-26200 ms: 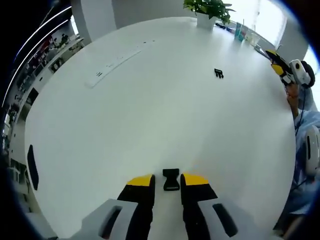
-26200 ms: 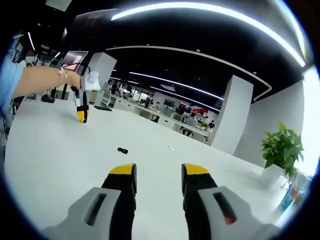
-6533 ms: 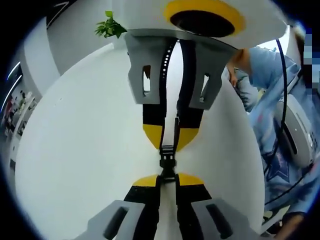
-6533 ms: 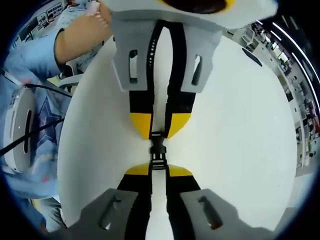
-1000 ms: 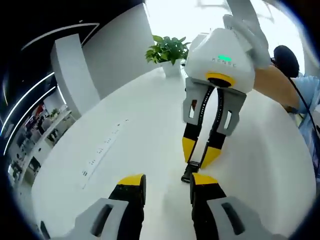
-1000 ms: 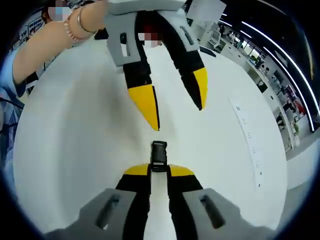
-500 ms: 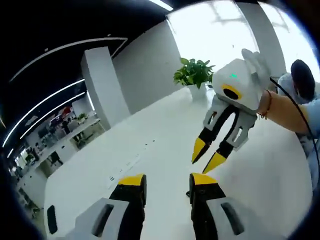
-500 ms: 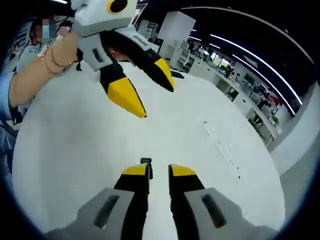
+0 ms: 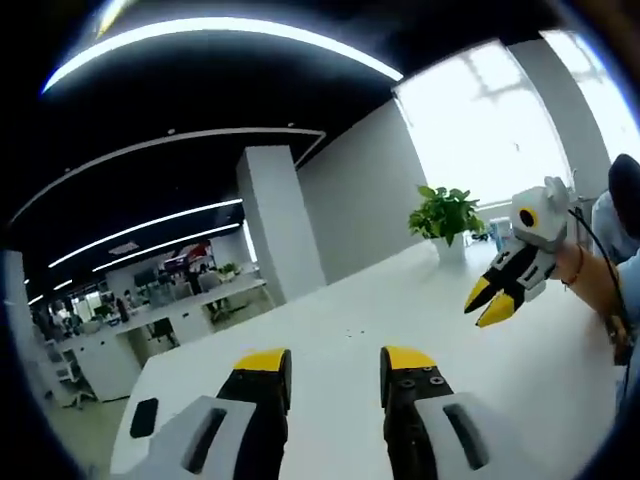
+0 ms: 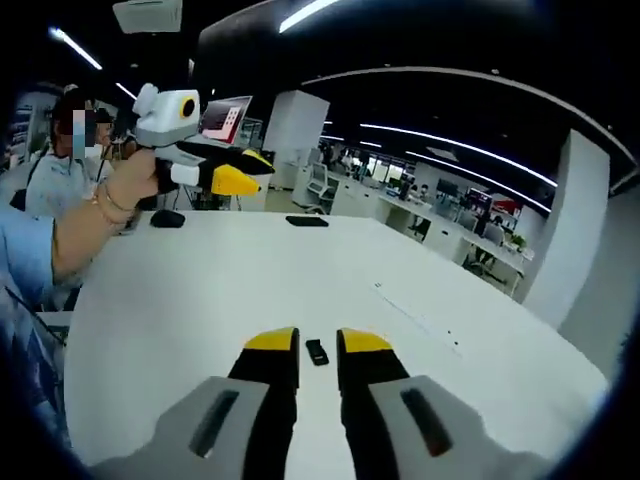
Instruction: Snap the two parts of the plastic buckle together until the buckle closes and remains connected.
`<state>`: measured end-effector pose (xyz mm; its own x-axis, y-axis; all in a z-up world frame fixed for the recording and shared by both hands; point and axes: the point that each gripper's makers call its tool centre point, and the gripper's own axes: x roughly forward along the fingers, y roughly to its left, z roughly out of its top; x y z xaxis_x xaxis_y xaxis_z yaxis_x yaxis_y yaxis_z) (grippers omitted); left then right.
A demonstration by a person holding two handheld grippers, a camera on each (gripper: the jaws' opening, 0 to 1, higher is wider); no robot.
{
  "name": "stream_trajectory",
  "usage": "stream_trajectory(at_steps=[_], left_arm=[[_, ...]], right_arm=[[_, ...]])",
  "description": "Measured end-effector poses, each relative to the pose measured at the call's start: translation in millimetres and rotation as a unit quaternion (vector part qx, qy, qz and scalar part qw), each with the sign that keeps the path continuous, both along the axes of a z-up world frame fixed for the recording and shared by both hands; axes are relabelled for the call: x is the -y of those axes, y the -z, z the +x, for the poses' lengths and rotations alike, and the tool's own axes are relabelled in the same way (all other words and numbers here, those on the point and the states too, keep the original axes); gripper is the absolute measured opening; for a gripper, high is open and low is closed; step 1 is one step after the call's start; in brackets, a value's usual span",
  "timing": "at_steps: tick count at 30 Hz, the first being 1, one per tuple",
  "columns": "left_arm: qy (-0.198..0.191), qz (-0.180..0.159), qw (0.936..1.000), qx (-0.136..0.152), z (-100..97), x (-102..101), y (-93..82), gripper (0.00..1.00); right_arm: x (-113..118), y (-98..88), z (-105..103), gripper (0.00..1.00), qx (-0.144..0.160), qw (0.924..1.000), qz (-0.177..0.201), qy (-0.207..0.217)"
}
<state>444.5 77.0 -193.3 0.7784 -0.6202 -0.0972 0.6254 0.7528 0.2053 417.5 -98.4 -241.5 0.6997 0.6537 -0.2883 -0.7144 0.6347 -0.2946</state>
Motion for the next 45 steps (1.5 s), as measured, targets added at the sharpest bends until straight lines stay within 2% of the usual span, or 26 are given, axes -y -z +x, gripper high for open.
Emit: stream_trajectory(at_steps=[2, 7, 12, 15, 19, 22, 24, 27, 31, 35, 40, 45], left_arm=[[-0.006, -0.004, 1.0000, 0.000, -9.5, -8.1, 3.1, 0.37], [-0.042, -0.030, 0.9982, 0.030, -29.9, -36.8, 1.3, 0.39], [-0.073, -0.048, 0.9949, 0.050, -44.4, -59.2, 2.4, 0.43], [-0.085, -0.049, 0.9936, 0.055, -52.6, -65.5, 13.0, 0.43], [-0.115, -0.054, 0.9895, 0.069, -58.3, -76.0, 25.7, 0.43], [-0.125, -0.065, 0.9878, 0.065, -62.3, -81.0, 37.9, 0.45], [-0.138, -0.080, 0.9852, 0.063, -65.7, -85.0, 48.3, 0.47], [-0.156, -0.076, 0.9831, 0.057, -71.1, -89.8, 62.4, 0.47], [-0.179, -0.087, 0.9780, 0.063, -78.9, -98.7, 71.4, 0.47], [-0.191, -0.067, 0.9766, 0.071, -78.2, -104.2, 74.4, 0.47], [-0.191, -0.069, 0.9764, 0.073, -75.8, -103.9, 78.0, 0.47], [-0.188, -0.057, 0.9779, 0.072, -75.9, -100.4, 82.1, 0.48]], right_arm=[[5.3, -4.6, -10.6, 0.14, 0.007, 1.0000, 0.006, 0.000], [36.3, -24.5, -25.5, 0.17, 0.073, 0.9962, 0.016, 0.045], [64.3, -30.7, -36.3, 0.19, 0.090, 0.9914, 0.056, 0.076], [82.0, -27.3, -43.3, 0.21, 0.105, 0.9878, 0.059, 0.099], [98.4, -28.6, -54.4, 0.22, 0.129, 0.9808, 0.092, 0.115], [110.3, -25.5, -63.4, 0.25, 0.145, 0.9765, 0.099, 0.125], [121.9, -22.8, -71.7, 0.24, 0.168, 0.9695, 0.109, 0.141], [141.7, -13.4, -81.9, 0.24, 0.184, 0.9598, 0.127, 0.171], [154.1, -7.3, -86.1, 0.25, 0.191, 0.9536, 0.143, 0.184], [168.2, 1.3, -81.8, 0.24, 0.190, 0.9459, 0.159, 0.209], [176.4, 12.0, -79.6, 0.28, 0.181, 0.9460, 0.136, 0.232], [181.2, 14.0, -81.6, 0.28, 0.180, 0.9441, 0.140, 0.238]])
